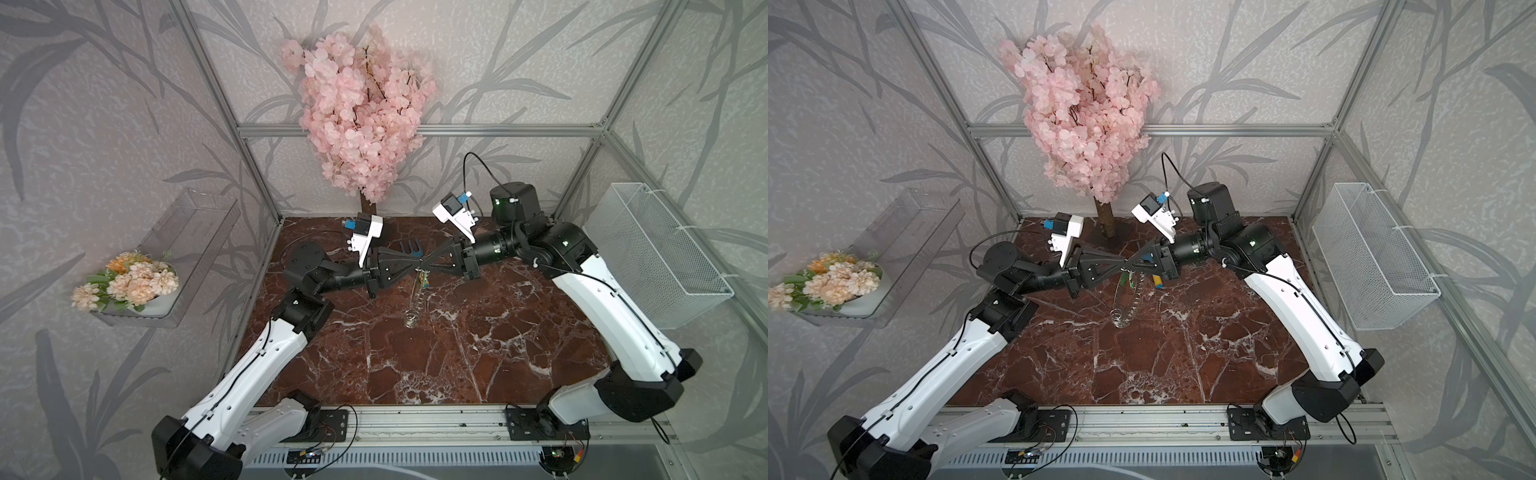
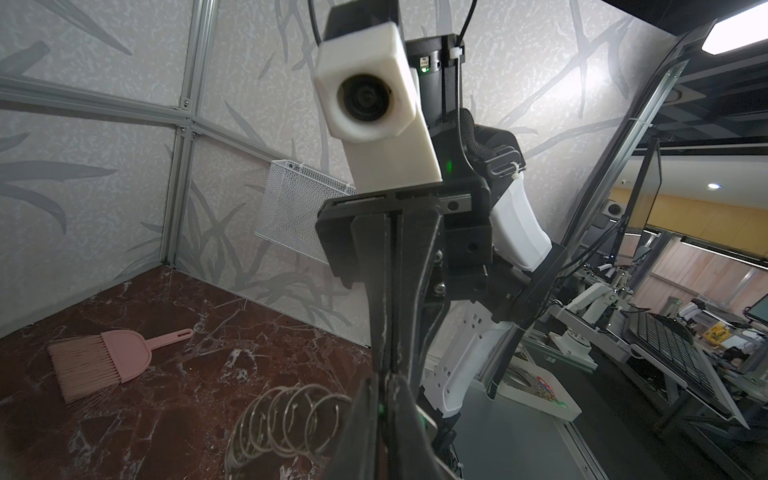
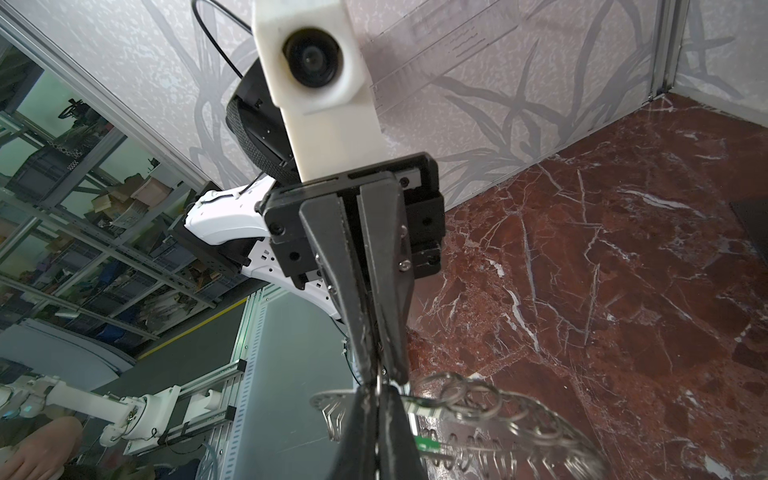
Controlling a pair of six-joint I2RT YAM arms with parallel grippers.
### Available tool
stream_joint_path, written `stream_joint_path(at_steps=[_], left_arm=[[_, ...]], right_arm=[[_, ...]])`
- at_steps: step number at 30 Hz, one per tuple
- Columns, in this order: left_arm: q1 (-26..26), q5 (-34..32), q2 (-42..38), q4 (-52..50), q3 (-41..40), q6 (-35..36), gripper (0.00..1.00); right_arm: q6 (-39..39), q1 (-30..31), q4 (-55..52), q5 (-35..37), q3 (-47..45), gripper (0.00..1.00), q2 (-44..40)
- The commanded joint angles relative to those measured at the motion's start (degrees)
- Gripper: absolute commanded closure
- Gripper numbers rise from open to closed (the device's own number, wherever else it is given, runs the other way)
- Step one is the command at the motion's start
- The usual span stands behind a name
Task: Attach keys to a key ring
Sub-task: Adjust the key on the keyring.
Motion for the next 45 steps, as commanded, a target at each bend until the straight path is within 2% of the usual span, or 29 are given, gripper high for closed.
stream_joint_path(at_steps=[1,6,7,11,14,16,22,27,41,45], left_arm=[[-0.05,0.28,-0.01,1.27,0.69,0.17,1.00],[-0.31,-1.61,-1.09,2.60,-0.52,0.34,1.00],[-0.41,-2.12,-1.46,3.24,-0.99,0.32,1.00],[-0.74,-4.21,-2.68,6.59,-2.62,-0.66,1.00],[-0.85,-5.17,-2.94,10.22,-3.61,-2.64,1.00],[-0.99,-5.90,-2.99,12.23,-4.12,-3.95,1.00],[-1.13,-8.84,-3.27,18.88,-5.99,-8.14,1.00],[-1.54,-11.56,-3.68,22.80,-6.95,-10.35,1.00],[-1.95,-13.45,-3.87,22.73,-6.96,-10.13,1.00],[-1.92,-13.61,-3.87,22.56,-6.81,-9.92,1.00]], right_arm=[[0.01,0.40,1.92,-1.40,1.76,1.00,-0.09],[1.26,0.49,3.96,-1.42,0.65,0.95,-0.74],[1.50,0.47,4.37,-1.33,0.42,0.90,-0.87],[2.99,0.40,6.77,-0.15,-1.30,0.56,-2.12],[5.56,-0.01,11.03,0.58,-4.08,0.43,-3.93],[8.29,-0.79,15.01,0.41,-6.60,0.37,-5.34],[16.22,-2.06,27.35,0.10,-14.12,0.37,-8.93],[22.36,-2.05,36.37,-0.95,-18.57,0.41,-10.08],[27.05,-2.06,42.87,-3.53,-20.56,0.65,-9.58],[27.56,-2.05,42.76,-3.97,-20.58,0.67,-9.49]])
